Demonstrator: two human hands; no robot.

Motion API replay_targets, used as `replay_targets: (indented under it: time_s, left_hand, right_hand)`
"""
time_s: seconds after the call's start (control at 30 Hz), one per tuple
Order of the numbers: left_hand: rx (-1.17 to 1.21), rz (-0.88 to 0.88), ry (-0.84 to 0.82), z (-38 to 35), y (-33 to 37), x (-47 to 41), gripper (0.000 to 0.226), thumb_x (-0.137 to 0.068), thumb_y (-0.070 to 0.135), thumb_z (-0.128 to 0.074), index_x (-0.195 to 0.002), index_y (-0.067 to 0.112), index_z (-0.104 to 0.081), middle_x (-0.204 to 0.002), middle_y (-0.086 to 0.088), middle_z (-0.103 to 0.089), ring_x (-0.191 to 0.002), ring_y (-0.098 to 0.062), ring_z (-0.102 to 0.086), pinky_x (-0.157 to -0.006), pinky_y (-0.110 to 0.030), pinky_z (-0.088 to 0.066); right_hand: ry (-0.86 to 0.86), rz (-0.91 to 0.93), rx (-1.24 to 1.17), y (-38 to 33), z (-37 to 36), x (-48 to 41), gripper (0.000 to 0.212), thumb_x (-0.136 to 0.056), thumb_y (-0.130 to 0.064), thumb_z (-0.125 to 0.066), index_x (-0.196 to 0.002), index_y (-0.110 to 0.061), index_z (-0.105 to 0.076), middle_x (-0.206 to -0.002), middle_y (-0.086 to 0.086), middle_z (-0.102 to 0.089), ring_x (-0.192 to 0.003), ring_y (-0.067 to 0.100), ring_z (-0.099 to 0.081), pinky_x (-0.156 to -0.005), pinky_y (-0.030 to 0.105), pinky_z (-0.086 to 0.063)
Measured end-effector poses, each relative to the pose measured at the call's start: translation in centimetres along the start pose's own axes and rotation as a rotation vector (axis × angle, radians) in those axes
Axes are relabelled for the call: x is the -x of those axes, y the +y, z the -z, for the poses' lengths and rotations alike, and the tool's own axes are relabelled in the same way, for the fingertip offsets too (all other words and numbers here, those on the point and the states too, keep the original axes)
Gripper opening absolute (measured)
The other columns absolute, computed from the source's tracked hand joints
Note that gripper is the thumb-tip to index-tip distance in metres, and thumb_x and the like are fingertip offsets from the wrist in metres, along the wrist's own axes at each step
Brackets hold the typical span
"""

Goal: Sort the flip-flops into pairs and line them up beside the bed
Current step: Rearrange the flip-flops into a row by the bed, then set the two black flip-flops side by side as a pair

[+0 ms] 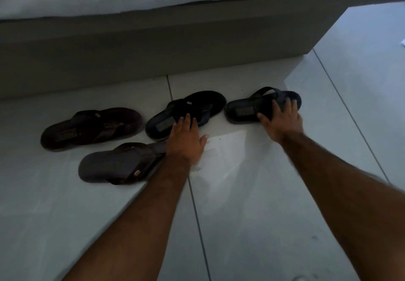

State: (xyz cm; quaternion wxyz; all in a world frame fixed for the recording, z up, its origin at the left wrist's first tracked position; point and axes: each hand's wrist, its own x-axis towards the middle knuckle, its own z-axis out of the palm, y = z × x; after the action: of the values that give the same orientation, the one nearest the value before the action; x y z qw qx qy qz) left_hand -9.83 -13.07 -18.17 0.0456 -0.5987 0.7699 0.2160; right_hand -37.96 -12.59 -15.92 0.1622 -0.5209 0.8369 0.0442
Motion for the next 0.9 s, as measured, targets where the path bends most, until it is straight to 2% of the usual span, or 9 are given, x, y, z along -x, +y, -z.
replay_targets:
  time_s: [0.07,0.17,0.4,0.57,0.67,0.73,0.77,0.83,0.9]
  left_hand:
    - [-0.019,0.023,-0.043,0.0,0.5,-1.4,0.075,-0.102,0.054,-0.031,-0.16,0.01,-0.013,-0.17,-0.011,-0.003,-0.157,-0.028,-0.004,-0.127,-0.043,-0.005]
    - [-0.005,0.029,-0.084,0.8,1.4,-3.7,0.076,-0.101,0.058,-0.026,-0.16,0.012,-0.012,-0.171,-0.009,-0.002,-0.157,-0.027,-0.003,-0.127,-0.045,-0.005]
    - [0.075,-0.064,-0.146,2.8,5.3,-9.1,0.068,-0.101,0.057,-0.029,-0.156,0.016,-0.03,-0.17,-0.009,-0.009,-0.157,-0.029,-0.008,-0.126,-0.048,-0.009]
    - [0.038,-0.223,-0.246,2.2,10.0,-10.1,0.071,-0.1,0.061,-0.022,-0.157,0.018,-0.027,-0.171,-0.005,-0.007,-0.157,-0.025,-0.003,-0.127,-0.047,-0.004]
    - [0.029,-0.234,-0.255,2.2,10.4,-10.1,0.071,-0.101,0.059,-0.023,-0.157,0.016,-0.028,-0.171,-0.004,-0.008,-0.157,-0.023,-0.004,-0.127,-0.046,-0.004]
    - [0.106,-0.225,-0.141,2.1,10.1,-8.9,0.065,-0.103,0.053,-0.03,-0.151,0.009,-0.039,-0.168,-0.01,-0.02,-0.155,-0.026,-0.016,-0.126,-0.044,-0.012]
    - [0.181,-0.2,0.001,1.7,10.0,-7.7,0.059,-0.104,0.048,-0.036,-0.143,0.006,-0.047,-0.161,-0.014,-0.034,-0.15,-0.03,-0.028,-0.123,-0.042,-0.023]
    - [0.305,-0.138,0.311,0.4,10.1,-4.3,0.041,-0.102,0.037,-0.044,-0.119,0.004,-0.06,-0.133,-0.017,-0.056,-0.124,-0.034,-0.051,-0.104,-0.042,-0.043]
    - [0.305,-0.111,0.357,-1.6,10.6,-0.8,0.032,-0.099,0.032,-0.046,-0.109,0.006,-0.062,-0.116,-0.017,-0.059,-0.107,-0.035,-0.056,-0.093,-0.046,-0.047]
  right_hand:
    - [-0.105,0.026,-0.056,1.4,-0.9,0.1,0.084,-0.097,-0.063,-0.04,-0.162,-0.025,-0.002,-0.169,0.012,-0.012,-0.157,0.031,-0.004,-0.123,0.051,-0.019]
    - [-0.071,0.044,-0.178,2.0,-3.1,1.9,0.084,-0.096,-0.06,-0.043,-0.161,-0.03,0.002,-0.17,0.011,-0.01,-0.156,0.03,-0.011,-0.123,0.05,-0.025]
    - [0.104,0.139,-0.123,0.0,-6.1,6.5,0.084,-0.093,-0.06,-0.05,-0.161,-0.023,-0.017,-0.165,0.021,-0.022,-0.153,0.035,-0.023,-0.121,0.044,-0.028]
    - [0.121,0.14,-0.16,-3.3,-6.4,8.3,0.08,-0.094,-0.068,-0.037,-0.16,-0.025,-0.023,-0.16,0.016,-0.035,-0.148,0.032,-0.031,-0.116,0.044,-0.036]
    - [0.154,0.132,-0.185,-3.7,-5.3,8.2,0.076,-0.096,-0.066,-0.032,-0.159,-0.023,-0.025,-0.141,0.013,-0.056,-0.13,0.032,-0.052,-0.096,0.046,-0.051]
    - [0.259,0.108,-0.18,-3.3,-3.9,7.3,0.065,-0.099,-0.056,-0.032,-0.153,-0.019,-0.034,-0.121,0.013,-0.067,-0.109,0.035,-0.063,-0.076,0.043,-0.054]
    - [0.324,0.078,-0.171,-3.1,-3.1,6.4,0.057,-0.1,-0.05,-0.033,-0.146,-0.017,-0.042,-0.118,0.013,-0.067,-0.106,0.036,-0.063,-0.073,0.043,-0.051]
    - [0.398,0.069,-0.138,-2.9,-1.4,4.0,0.044,-0.097,-0.036,-0.037,-0.131,-0.011,-0.052,-0.119,0.015,-0.063,-0.107,0.039,-0.057,-0.076,0.045,-0.047]
    - [0.348,0.232,-0.13,-3.5,0.0,1.0,0.043,-0.094,-0.03,-0.041,-0.129,-0.008,-0.053,-0.129,0.018,-0.056,-0.117,0.04,-0.051,-0.088,0.048,-0.047]
